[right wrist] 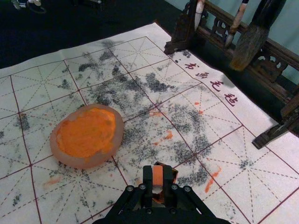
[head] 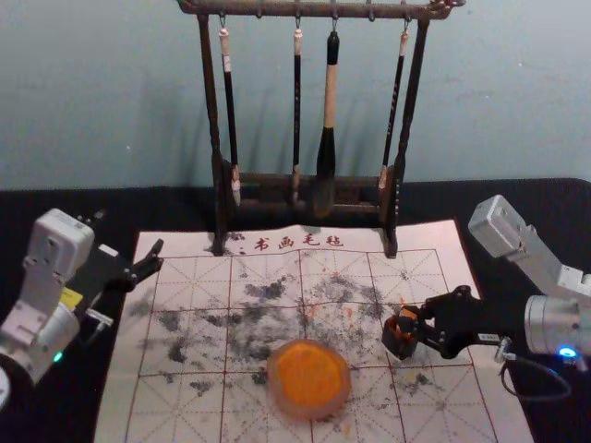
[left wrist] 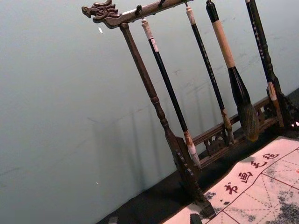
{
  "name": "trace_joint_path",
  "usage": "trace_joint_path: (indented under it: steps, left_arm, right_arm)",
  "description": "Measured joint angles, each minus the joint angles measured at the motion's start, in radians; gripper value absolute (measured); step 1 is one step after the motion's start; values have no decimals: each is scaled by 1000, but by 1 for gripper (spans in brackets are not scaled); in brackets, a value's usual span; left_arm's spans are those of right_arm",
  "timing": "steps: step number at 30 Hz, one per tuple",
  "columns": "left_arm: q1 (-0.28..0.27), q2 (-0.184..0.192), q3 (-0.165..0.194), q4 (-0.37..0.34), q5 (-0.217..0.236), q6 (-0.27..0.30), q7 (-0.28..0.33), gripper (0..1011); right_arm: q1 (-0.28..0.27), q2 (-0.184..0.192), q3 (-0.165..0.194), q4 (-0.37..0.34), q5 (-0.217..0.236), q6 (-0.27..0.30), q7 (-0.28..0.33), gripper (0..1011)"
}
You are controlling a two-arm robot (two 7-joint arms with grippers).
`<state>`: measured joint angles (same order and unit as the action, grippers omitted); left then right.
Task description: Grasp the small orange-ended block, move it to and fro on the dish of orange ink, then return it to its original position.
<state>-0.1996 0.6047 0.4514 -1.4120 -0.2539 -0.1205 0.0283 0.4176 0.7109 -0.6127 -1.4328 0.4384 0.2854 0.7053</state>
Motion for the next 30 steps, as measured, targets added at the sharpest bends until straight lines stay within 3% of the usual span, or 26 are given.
trace_joint_path:
  steps: [27,30]
  left_arm:
    - [0,0,0,0,0,0,0,1001]
    - [0,0,0,0,0,0,0,1001]
  right_arm:
    - [-1,1,1,-2,-1,0,-1,85]
    - [-1,2,1,-2,-1,0,-1,132]
